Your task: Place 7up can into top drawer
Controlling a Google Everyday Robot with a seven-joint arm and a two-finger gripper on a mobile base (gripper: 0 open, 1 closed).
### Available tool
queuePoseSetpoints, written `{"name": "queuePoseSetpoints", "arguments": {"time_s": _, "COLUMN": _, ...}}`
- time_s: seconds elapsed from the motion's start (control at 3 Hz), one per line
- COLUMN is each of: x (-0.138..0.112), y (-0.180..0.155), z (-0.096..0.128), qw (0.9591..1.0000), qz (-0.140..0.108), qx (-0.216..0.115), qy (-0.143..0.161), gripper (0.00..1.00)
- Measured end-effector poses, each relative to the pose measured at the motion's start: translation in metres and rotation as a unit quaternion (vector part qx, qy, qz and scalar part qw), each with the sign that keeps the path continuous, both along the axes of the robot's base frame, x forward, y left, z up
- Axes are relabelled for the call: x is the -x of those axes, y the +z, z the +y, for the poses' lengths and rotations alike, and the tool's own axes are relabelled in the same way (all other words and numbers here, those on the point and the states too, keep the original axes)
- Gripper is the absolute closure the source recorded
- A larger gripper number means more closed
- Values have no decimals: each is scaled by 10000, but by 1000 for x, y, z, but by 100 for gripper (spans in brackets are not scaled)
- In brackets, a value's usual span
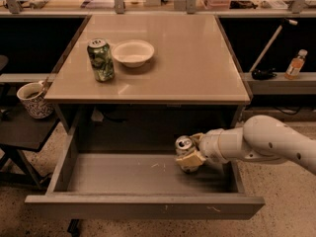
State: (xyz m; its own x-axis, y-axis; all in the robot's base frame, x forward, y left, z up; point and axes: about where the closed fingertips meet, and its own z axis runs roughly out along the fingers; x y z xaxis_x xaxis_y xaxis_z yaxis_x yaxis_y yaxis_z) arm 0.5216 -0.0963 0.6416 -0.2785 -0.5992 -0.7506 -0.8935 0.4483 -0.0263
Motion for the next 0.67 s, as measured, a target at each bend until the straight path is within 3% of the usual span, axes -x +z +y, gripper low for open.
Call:
{"name": "queuePoseSetpoints", "arguments": {"time_s": 0.33, "x": 0, "y": 0, "z": 0, "qw": 10000, "qz": 0, "qx": 0, "qy": 0, "gripper": 16}}
{"name": "queuePoseSetpoints", "arguments": {"time_s": 0.67, "x": 0, "y": 0, "z": 0, "qw": 10000, "qz": 0, "qx": 0, "qy": 1, "gripper": 0}}
